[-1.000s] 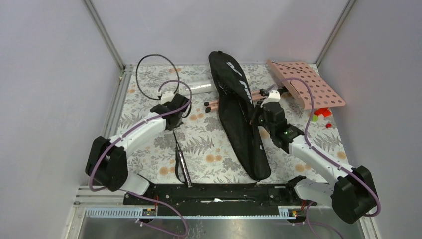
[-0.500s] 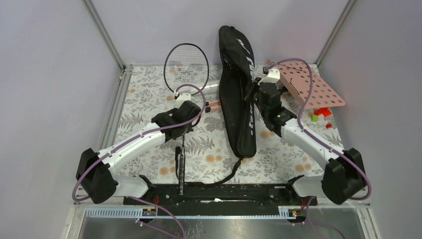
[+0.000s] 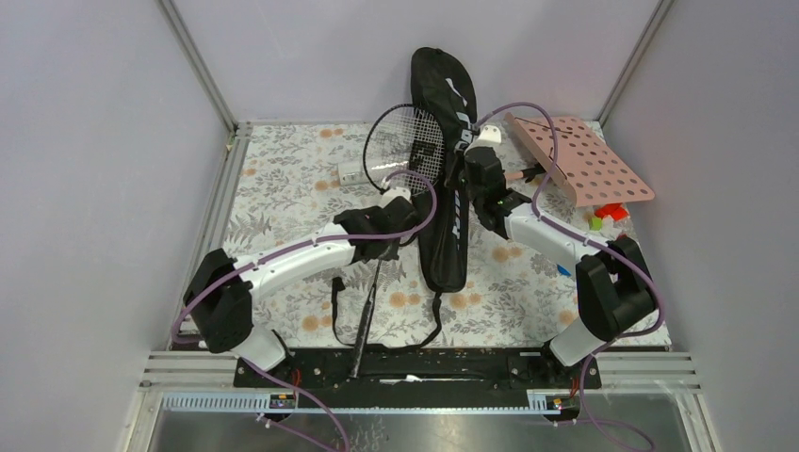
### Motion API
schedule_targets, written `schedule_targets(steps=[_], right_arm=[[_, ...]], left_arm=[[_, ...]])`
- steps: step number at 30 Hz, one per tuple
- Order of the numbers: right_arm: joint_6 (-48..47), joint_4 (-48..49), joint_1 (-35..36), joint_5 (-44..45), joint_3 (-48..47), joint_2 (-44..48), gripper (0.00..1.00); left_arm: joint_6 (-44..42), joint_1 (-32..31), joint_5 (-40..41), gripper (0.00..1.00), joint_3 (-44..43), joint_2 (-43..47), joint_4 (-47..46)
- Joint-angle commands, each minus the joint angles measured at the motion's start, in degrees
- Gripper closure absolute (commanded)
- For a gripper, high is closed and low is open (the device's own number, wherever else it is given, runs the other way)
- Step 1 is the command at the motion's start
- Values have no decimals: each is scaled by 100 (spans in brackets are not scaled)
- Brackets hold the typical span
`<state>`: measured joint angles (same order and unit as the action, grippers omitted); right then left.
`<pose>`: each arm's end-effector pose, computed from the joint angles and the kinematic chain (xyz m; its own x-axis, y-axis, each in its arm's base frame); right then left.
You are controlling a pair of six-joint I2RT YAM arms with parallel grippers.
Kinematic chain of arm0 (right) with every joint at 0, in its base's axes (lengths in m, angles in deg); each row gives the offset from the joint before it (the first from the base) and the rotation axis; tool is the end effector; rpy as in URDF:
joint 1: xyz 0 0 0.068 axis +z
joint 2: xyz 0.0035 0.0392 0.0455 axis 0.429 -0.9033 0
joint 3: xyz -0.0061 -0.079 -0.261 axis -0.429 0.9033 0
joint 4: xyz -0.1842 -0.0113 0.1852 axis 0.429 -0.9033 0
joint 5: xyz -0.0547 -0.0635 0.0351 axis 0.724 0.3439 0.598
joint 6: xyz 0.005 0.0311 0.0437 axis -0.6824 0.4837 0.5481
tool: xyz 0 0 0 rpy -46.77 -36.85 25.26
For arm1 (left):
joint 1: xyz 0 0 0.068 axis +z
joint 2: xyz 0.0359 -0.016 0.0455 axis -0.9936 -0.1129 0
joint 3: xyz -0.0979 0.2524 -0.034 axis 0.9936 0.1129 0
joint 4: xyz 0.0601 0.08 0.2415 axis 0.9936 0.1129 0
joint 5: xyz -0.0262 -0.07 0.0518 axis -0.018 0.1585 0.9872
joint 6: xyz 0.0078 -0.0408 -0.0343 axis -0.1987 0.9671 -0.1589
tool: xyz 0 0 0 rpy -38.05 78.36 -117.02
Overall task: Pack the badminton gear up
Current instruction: Place the racket in the racket bag.
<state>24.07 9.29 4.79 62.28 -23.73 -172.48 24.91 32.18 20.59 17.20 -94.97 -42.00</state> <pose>0.3271 0.1794 0.2841 -0.2798 0.2891 -0.9155 -0.1610 0.9259 0.3416 0.2064 -0.2335 0.2608 -0.7645 0.2053 -0.6111 0.2051 0.9761 0.0712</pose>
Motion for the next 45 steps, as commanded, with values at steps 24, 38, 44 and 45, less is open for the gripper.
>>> schedule_targets(steps=[24,38,44,45], right_arm=[[-180,1958,-75,-2701,452,695,100],[637,3069,-71,-3449,2386,1284,100],[2293,3688,-82,-4132,2545,924,100],[2553,3858,-83,-4321,2537,777,100]], left_arm=[[-319,-779,68,100,-842,-158,147],[-28,-22,-89,100,-1001,-439,-1435],[221,-18,-4,100,-820,-820,-2404],[282,-25,122,100,-854,-915,-2442]])
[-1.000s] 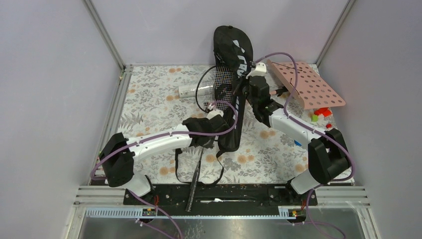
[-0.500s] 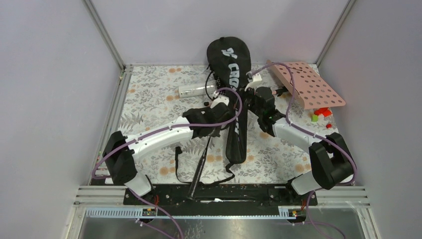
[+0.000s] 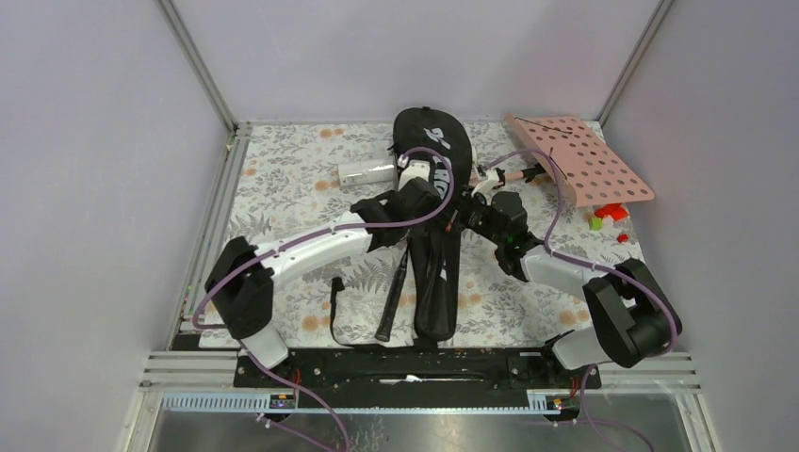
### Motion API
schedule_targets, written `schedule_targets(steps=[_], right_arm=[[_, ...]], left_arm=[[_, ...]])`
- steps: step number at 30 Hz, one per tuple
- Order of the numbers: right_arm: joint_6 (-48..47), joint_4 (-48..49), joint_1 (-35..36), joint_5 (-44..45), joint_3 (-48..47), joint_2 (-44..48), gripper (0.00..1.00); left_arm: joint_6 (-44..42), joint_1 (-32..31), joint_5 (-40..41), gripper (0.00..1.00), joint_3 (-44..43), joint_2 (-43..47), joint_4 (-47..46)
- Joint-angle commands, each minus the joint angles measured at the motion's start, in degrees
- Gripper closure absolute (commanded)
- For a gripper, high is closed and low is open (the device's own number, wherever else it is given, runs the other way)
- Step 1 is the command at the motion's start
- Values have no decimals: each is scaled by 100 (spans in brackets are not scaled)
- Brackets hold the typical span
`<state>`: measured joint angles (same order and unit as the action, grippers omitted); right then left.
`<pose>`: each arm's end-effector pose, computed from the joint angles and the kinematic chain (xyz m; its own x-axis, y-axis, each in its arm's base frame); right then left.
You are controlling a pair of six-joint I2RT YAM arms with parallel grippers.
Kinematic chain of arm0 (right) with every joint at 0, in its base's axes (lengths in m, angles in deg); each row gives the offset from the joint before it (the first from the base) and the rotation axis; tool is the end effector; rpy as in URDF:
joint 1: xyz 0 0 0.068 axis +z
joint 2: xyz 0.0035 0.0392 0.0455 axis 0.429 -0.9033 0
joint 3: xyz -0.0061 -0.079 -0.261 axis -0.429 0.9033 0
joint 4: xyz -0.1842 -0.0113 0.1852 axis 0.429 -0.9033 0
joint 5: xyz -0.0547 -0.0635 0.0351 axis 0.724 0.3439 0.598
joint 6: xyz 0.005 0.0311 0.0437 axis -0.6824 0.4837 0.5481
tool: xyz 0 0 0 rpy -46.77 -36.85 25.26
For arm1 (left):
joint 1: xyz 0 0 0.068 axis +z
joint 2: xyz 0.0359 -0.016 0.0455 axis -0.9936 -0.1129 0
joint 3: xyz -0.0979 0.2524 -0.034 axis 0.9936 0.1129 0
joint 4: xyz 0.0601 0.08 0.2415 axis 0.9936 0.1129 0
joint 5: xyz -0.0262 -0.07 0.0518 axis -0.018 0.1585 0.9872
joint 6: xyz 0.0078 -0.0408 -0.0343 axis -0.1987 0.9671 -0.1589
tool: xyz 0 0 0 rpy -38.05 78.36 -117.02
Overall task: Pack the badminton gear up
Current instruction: Place the racket in the racket bag.
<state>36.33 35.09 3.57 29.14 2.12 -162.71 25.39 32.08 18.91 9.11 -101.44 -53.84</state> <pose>0.2585 0.1556 0.2348 -0.4663 0.3843 -0.7968 -0.5600 0.5690 0.6022 0.2370 -0.2742 0.2817 -0.6772 0.0769 -0.7317 0.2195 0.9704 -0.1012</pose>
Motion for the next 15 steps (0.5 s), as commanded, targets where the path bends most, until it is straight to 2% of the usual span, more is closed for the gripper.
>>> schedule_targets(steps=[1,4,7,9,11,15], right_arm=[[1574,1448,31,-1276,-95,-322,100],[2404,2012,32,-2063,-248,-715,100],[3251,2831,29,-2624,-300,-1062,100],[3397,3045,25,-2770,-285,-1190,100],[3152,2758,33,-2735,-229,-1153,100],[1981,1039,27,-2220,-152,-650,100]], left_arm=[[254,-12,371,100,-90,-359,-1333],[216,4,675,100,-90,-597,-1669],[178,93,590,100,-195,-753,-1893],[204,162,610,100,-203,-830,-2129],[301,289,472,100,-289,-924,-2228],[584,450,429,100,-419,-1154,-2405]])
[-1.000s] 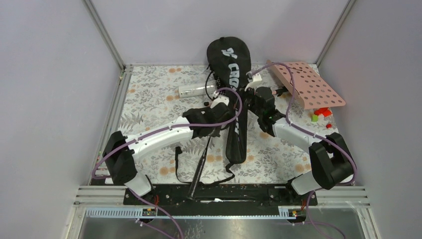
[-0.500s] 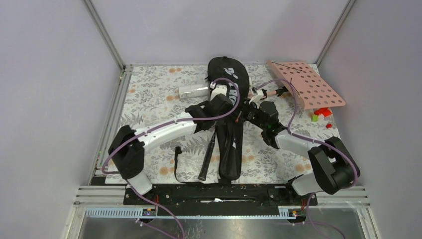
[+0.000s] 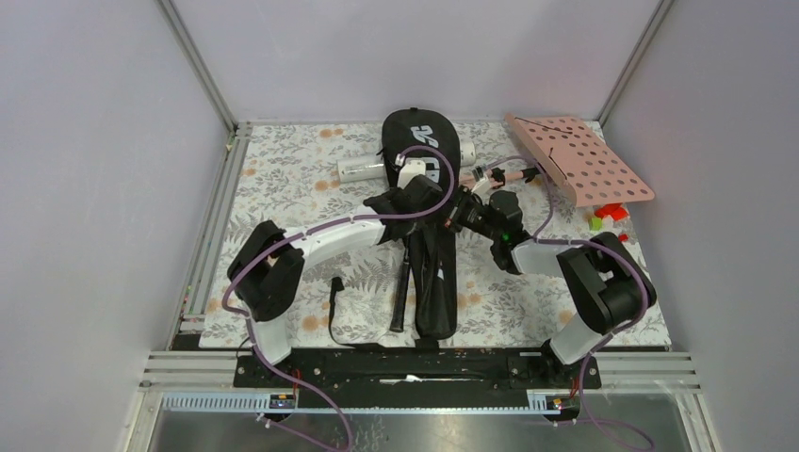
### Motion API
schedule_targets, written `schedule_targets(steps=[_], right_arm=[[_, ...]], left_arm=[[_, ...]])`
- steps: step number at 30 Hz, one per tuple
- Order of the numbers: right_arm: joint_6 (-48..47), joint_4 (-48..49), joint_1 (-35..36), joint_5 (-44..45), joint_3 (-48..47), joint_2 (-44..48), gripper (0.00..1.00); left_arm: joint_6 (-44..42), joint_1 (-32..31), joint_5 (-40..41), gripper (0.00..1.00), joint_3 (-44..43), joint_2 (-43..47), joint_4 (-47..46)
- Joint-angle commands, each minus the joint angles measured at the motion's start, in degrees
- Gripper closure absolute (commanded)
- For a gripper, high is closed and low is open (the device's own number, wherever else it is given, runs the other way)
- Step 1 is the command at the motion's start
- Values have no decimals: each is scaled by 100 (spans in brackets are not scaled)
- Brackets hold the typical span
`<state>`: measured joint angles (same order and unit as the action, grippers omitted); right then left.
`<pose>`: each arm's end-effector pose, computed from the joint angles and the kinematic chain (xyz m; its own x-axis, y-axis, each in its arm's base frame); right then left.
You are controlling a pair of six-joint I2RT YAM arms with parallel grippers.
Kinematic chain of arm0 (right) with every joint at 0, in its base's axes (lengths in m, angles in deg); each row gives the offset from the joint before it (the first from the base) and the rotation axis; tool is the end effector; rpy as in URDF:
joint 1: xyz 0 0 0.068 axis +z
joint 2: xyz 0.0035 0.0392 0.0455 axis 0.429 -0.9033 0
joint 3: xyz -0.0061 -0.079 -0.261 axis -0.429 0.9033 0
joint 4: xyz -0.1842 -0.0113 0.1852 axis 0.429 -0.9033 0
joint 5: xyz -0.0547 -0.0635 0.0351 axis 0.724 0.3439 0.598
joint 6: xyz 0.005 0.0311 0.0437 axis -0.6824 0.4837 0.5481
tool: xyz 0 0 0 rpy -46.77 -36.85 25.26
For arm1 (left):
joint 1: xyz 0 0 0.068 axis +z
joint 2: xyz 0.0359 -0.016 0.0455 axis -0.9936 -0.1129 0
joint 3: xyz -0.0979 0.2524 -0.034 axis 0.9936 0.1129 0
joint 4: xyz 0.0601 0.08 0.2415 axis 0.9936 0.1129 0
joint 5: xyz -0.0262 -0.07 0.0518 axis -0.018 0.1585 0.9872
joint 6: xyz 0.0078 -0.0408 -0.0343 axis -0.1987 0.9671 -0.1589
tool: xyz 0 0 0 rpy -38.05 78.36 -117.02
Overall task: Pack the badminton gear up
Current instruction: Place the racket in the racket bag.
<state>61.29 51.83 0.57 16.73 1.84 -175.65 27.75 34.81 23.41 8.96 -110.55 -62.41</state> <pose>0.2829 0.1577 0.2012 -0.7187 0.4923 -0.4911 -0.4155 0.2623 0.8710 0.2744 -0.2868 0.2368 -0.6578 0.0008 -0.7532 0.0969 0.9918 -0.0836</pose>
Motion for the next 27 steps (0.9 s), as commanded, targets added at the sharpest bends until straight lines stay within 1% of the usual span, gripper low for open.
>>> schedule_targets(steps=[1,2,5,8,10,12,13,14,16,18,19,20,22,24,26,27], right_arm=[[-778,-1040,327,-799,-119,815,100],[-1007,-1513,324,-576,-106,1027,100],[-1369,-2202,328,-179,-33,1355,100],[-1387,-2361,325,-77,-19,1366,100],[-1362,-2406,333,-15,-45,1311,100],[-1376,-2471,329,82,-94,1243,100],[-1427,-2536,329,125,-130,1206,100],[-1480,-2626,325,184,-189,1166,100],[-1631,-2897,327,359,-301,1140,100],[-1794,-3175,333,541,-389,1165,100],[-1877,-3292,323,652,-425,1185,100],[-1945,-3384,326,736,-450,1202,100],[-2057,-3536,329,841,-512,1209,100],[-2099,-3581,330,864,-540,1174,100],[-2098,-3589,329,839,-585,1114,100],[-2081,-3578,328,804,-614,1071,100]], left_arm=[[416,211,-30,100,-426,-312,-1622],[494,253,-104,100,-503,-403,-1673],[646,338,-551,100,-690,-666,-1743],[768,353,-723,100,-664,-794,-1829],[705,362,-891,99,-554,-759,-1829],[588,362,-1011,88,-305,-595,-1838],[493,362,-1100,79,-135,-439,-1875],[333,362,-1195,61,35,-305,-1899],[129,362,-1307,40,358,-2,-1781],[-40,362,-1425,25,784,370,-1573],[-130,358,-1496,20,997,547,-1483],[-182,361,-1629,18,1220,747,-1376],[-271,354,-1978,17,1737,1171,-1217],[-297,353,-2684,18,2331,1617,-1231],[-164,337,-3478,18,2994,2036,-1499],[-42,328,-3718,19,3283,2221,-1679]])
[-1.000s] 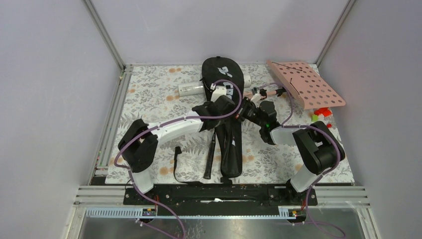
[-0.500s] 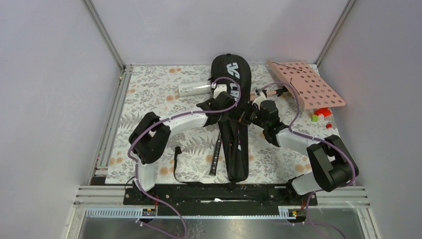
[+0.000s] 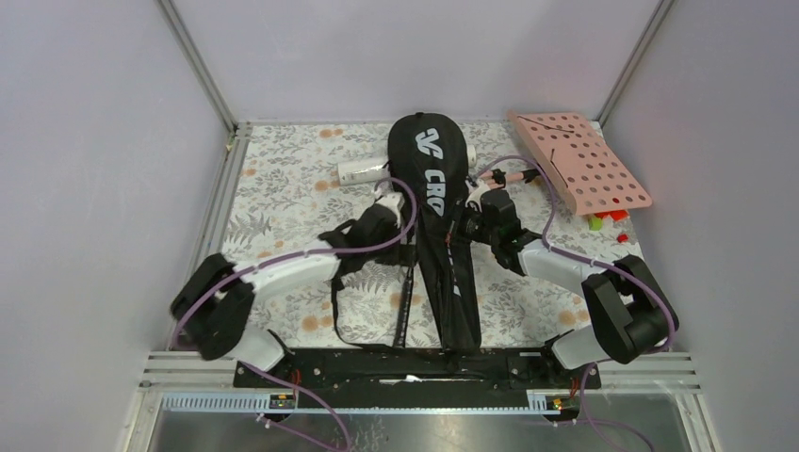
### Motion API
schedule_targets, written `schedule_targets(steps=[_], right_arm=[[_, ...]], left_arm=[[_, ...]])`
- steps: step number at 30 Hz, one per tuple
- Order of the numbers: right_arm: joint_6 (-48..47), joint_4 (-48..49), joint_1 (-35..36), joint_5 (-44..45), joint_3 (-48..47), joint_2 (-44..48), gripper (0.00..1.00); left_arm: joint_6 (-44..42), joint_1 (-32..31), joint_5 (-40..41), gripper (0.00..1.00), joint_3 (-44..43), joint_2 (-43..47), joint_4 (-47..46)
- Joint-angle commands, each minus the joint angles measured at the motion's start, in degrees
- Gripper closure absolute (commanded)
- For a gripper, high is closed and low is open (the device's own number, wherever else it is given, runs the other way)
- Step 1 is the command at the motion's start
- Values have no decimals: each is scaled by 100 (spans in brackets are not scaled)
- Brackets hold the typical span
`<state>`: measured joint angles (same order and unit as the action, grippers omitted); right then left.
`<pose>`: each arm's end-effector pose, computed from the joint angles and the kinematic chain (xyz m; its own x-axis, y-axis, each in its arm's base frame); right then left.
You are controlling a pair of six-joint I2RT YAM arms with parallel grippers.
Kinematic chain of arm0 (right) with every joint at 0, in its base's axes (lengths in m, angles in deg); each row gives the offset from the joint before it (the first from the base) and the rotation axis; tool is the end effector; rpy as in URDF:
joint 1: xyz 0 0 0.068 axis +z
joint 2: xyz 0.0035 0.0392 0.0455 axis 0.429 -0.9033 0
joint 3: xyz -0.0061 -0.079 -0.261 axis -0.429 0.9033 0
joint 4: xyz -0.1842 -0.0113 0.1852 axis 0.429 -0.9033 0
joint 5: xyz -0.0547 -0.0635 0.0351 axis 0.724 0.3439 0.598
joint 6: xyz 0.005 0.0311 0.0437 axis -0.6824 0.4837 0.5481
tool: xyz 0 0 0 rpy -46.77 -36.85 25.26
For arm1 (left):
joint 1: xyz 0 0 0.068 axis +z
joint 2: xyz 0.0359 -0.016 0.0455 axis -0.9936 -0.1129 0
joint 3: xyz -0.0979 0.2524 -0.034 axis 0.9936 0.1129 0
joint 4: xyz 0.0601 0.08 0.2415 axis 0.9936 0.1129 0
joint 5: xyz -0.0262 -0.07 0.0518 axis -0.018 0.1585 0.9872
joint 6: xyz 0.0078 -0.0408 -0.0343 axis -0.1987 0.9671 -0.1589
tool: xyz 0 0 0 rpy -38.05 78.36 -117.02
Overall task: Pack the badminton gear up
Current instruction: Place the racket in the racket bag.
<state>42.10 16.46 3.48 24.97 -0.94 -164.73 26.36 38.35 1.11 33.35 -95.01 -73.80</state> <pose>0.2611 0.1593 0.2080 -0.7329 0.3038 -0.6087 -0.3548 0.5927 0.7231 0.2284 -0.2245 0.2066 -0.7748 0.0159 -0.6320 0.2763 0.9076 -0.3159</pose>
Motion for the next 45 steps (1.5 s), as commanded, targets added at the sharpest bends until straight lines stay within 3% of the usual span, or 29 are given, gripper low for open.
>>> schedule_targets(steps=[1,6,8,10,16,22,29,35,39,41,45], right_arm=[[-151,-29,38,-60,-358,-52,100],[-128,-16,34,-130,-396,-60,100],[-132,-6,36,-131,-374,-32,100],[-129,-10,38,-125,-342,7,100],[-118,7,39,-93,-234,126,100],[-124,82,84,-389,-132,198,100],[196,443,221,-711,128,364,100],[69,122,249,-675,168,716,100],[-40,-177,245,-661,135,1057,100],[-6,-242,244,-641,123,1143,100],[-130,-455,240,-480,46,1253,100]], left_arm=[[200,-35,-1801,20,1129,813,-720],[579,-86,-2541,30,1955,955,-1344],[718,-89,-2854,46,2074,816,-1729],[877,-89,-3130,71,2115,658,-2137],[951,-91,-3812,99,1926,334,-2842],[1089,-89,-3993,100,1497,279,-3380],[1931,-122,-3371,100,969,-257,-4428],[1682,-307,-3082,100,667,-1059,-4744],[1467,-297,-3089,99,716,-964,-4650],[1369,-293,-3100,90,805,-750,-4648],[1158,-304,-3056,53,1155,-138,-4511]])
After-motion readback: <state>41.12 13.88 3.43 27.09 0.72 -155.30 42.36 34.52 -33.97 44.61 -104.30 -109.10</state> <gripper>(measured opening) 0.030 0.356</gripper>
